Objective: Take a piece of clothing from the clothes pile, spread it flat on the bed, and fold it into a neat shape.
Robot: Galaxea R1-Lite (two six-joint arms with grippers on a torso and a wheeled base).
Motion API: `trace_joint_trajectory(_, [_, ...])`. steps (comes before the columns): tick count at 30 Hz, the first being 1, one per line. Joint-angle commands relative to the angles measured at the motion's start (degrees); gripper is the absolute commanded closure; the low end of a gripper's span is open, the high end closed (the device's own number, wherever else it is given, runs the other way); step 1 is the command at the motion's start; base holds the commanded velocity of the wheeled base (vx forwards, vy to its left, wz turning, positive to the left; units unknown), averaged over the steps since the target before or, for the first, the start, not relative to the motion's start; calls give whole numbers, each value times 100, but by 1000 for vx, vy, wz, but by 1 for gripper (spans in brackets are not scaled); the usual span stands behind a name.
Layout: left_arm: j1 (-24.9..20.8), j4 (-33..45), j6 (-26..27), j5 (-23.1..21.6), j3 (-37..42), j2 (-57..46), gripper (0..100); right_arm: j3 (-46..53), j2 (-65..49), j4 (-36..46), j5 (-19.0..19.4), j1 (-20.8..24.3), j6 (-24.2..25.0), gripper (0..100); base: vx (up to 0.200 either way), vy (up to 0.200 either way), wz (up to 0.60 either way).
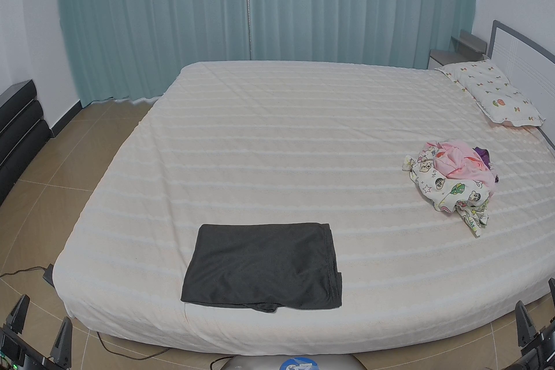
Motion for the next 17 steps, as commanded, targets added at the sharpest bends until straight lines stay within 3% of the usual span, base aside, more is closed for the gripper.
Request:
trace_joint_trajectory(1, [1, -2, -1, -2, 92, -23, 0, 101, -85, -6, 6, 2, 20, 0, 0, 0, 0])
trace_joint_trajectory(17, [1, -2, -1, -2, 92, -23, 0, 101, -85, -6, -38, 2, 81, 0, 0, 0, 0])
